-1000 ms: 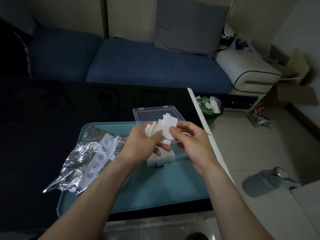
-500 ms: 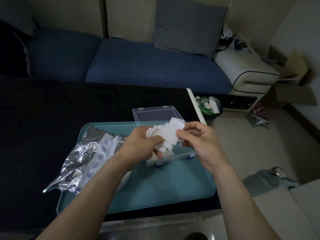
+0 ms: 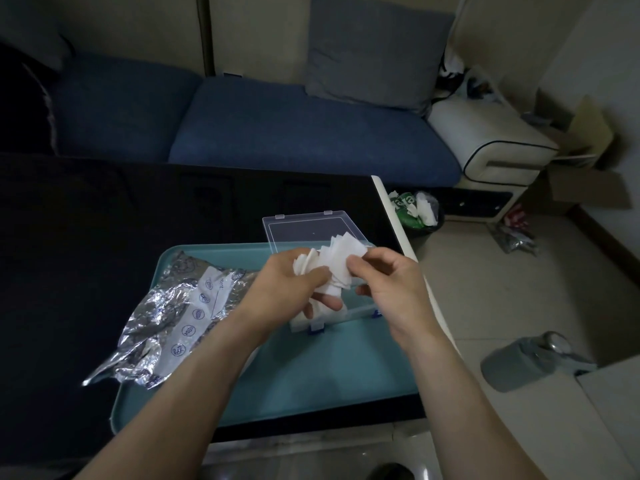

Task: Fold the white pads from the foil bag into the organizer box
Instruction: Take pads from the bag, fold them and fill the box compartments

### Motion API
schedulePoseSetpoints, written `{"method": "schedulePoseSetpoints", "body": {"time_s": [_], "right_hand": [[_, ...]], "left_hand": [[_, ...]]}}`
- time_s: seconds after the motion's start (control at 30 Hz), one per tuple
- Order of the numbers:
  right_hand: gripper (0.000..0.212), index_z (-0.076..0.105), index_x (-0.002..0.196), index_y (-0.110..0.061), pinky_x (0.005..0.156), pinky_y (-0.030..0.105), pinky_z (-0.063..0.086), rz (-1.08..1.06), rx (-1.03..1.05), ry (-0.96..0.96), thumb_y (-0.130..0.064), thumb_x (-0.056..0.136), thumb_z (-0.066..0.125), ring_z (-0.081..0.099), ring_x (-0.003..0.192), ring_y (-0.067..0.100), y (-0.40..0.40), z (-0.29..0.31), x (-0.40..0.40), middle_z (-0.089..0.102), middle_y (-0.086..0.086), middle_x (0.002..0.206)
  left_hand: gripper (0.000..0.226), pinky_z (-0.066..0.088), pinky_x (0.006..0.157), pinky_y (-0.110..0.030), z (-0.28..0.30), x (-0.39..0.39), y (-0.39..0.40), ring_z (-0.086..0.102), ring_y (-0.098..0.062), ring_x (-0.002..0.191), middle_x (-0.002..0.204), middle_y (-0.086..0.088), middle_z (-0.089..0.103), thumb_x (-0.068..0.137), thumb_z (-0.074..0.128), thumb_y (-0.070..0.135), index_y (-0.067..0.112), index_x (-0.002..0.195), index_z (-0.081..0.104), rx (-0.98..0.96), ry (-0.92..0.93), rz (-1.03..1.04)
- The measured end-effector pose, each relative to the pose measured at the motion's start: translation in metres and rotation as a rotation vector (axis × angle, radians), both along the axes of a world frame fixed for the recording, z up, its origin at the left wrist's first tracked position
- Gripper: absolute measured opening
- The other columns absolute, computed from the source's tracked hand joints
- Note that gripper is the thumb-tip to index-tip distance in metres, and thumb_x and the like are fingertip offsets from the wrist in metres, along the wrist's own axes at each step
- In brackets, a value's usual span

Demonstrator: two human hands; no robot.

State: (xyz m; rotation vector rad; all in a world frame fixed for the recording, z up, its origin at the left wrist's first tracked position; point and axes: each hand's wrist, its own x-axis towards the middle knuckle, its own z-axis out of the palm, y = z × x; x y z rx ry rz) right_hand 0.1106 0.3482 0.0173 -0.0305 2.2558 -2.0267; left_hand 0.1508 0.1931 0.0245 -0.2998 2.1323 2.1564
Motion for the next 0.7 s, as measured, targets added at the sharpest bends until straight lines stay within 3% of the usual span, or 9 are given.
{"method": "schedulePoseSetpoints", "body": {"time_s": [0.17,0.33,0.43,0.63,0.7], "right_hand": [[0.007,0.071,0.094,-0.009,0.066,0.025,0.054,-0.008,-0.146,-0.109,-0.01,0.088,0.074,0.068,0.073,0.013,0.001,0.003,-0.002,0.074,0.001,0.079],[0.017,0.069,0.097,-0.013,0.066,0.026,0.054,-0.103,-0.337,-0.159,-0.005,0.083,0.077,0.065,0.075,0.017,0.007,0.011,-0.005,0.075,0.006,0.085],[0.022,0.07,0.102,-0.015,0.065,0.025,0.053,0.001,-0.191,-0.129,-0.007,0.083,0.078,0.068,0.075,0.012,0.005,0.012,0.0,0.077,0.004,0.086],[0.023,0.07,0.106,-0.018,0.064,0.014,0.049,-0.012,0.018,-0.027,-0.017,0.084,0.079,0.07,0.086,0.009,-0.007,0.002,0.005,0.074,0.002,0.097],[0.025,0.069,0.107,-0.017,0.06,0.012,0.048,-0.002,-0.018,-0.036,-0.012,0.085,0.078,0.069,0.075,0.003,-0.008,0.002,0.005,0.073,0.0,0.088]], "left_hand": [[0.017,0.041,0.041,-0.024,0.002,0.0,0.001,0.07,-0.028,0.061,0.079,-0.018,0.074,0.1,0.051,0.011,-0.003,0.099,0.061,0.158,-0.016,0.01],[0.016,0.039,0.041,-0.025,0.0,-0.004,-0.002,0.07,-0.031,0.068,0.09,-0.019,0.075,0.101,0.049,0.012,0.001,0.1,0.06,0.216,-0.042,0.06],[0.019,0.039,0.042,-0.025,0.0,-0.003,-0.001,0.069,-0.028,0.064,0.084,-0.02,0.073,0.101,0.051,0.013,-0.003,0.102,0.06,0.222,-0.042,0.031],[0.034,0.039,0.045,-0.029,0.003,-0.001,0.004,0.065,-0.024,0.051,0.076,-0.021,0.072,0.104,0.045,0.023,-0.006,0.1,0.062,0.238,-0.049,-0.037],[0.036,0.039,0.044,-0.028,0.002,-0.002,0.005,0.065,-0.026,0.052,0.078,-0.023,0.071,0.104,0.045,0.024,-0.008,0.104,0.061,0.26,-0.062,-0.01]]}}
